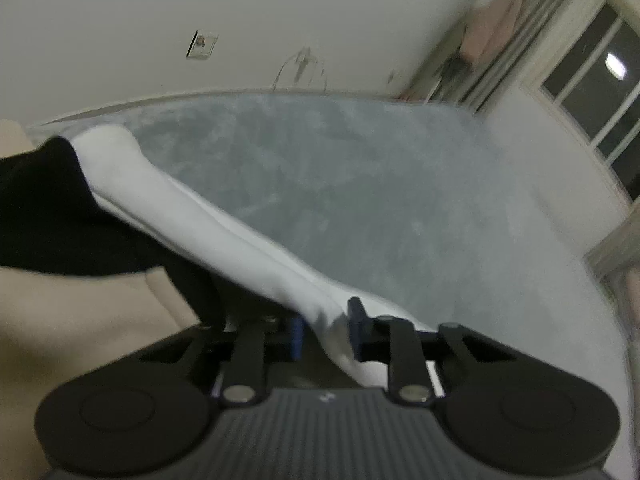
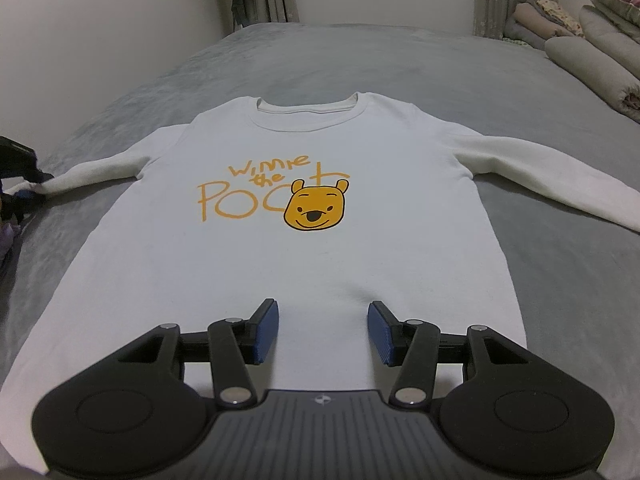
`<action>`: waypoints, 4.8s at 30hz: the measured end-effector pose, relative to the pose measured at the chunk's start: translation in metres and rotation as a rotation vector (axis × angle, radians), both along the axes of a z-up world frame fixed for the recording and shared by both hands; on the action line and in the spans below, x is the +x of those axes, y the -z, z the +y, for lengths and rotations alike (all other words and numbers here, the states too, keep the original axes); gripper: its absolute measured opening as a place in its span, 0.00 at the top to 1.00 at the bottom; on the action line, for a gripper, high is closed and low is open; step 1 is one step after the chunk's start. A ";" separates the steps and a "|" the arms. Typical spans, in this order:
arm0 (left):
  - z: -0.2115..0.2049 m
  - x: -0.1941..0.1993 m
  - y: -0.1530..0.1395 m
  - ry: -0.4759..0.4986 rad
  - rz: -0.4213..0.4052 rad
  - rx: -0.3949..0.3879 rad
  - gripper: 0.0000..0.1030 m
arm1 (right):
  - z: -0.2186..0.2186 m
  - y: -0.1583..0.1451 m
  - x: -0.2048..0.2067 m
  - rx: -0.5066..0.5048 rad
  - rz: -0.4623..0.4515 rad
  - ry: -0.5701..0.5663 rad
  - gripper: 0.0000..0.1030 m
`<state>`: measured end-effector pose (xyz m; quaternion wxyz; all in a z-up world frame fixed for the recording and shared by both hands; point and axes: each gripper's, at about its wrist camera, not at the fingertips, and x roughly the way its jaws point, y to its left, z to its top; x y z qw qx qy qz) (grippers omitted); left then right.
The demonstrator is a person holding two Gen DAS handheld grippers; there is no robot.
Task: Fold clothes
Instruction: 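Grasp the sleeve cuff with the left gripper and lift it, then fold the sleeve across the shirt body with the left gripper and release, then grasp the folded sleeve again with the left gripper and adjust it, then grasp the shirt's side edge with the left gripper while the right gripper grasps the shoulder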
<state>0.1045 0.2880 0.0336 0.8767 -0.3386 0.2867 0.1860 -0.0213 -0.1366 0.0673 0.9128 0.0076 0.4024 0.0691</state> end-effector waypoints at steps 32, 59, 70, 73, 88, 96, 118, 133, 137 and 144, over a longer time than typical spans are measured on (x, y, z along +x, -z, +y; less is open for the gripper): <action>-0.242 -0.102 -0.030 1.239 -0.437 0.616 0.64 | -0.043 -0.003 0.008 0.268 0.034 0.105 0.52; -0.213 0.015 0.014 0.899 -0.169 0.345 0.91 | -0.034 -0.004 0.010 0.179 -0.012 0.116 0.51; -0.269 -0.030 -0.015 1.050 -0.286 0.407 0.86 | -0.043 -0.006 0.011 0.208 -0.014 0.160 0.51; -0.247 -0.014 -0.011 0.894 -0.217 0.425 0.53 | -0.046 -0.007 0.010 0.215 -0.014 0.168 0.51; -0.236 0.000 0.024 0.851 -0.107 0.423 0.89 | -0.044 -0.009 0.010 0.199 -0.017 0.157 0.51; -0.270 -0.051 -0.014 1.054 -0.351 0.360 0.89 | -0.053 -0.011 0.009 0.223 -0.028 0.191 0.51; -0.244 -0.059 -0.017 1.228 -0.341 0.296 0.37 | -0.104 -0.015 0.006 0.457 -0.019 0.358 0.51; -0.145 0.000 0.006 0.811 -0.143 0.146 0.38 | -0.073 -0.015 0.006 0.320 0.020 0.206 0.51; -0.145 0.010 0.015 0.766 -0.137 0.075 0.37 | -0.070 -0.016 0.006 0.300 0.017 0.172 0.51; -0.159 0.027 0.032 0.742 -0.111 0.089 0.41 | -0.059 -0.018 0.006 0.225 0.000 0.130 0.51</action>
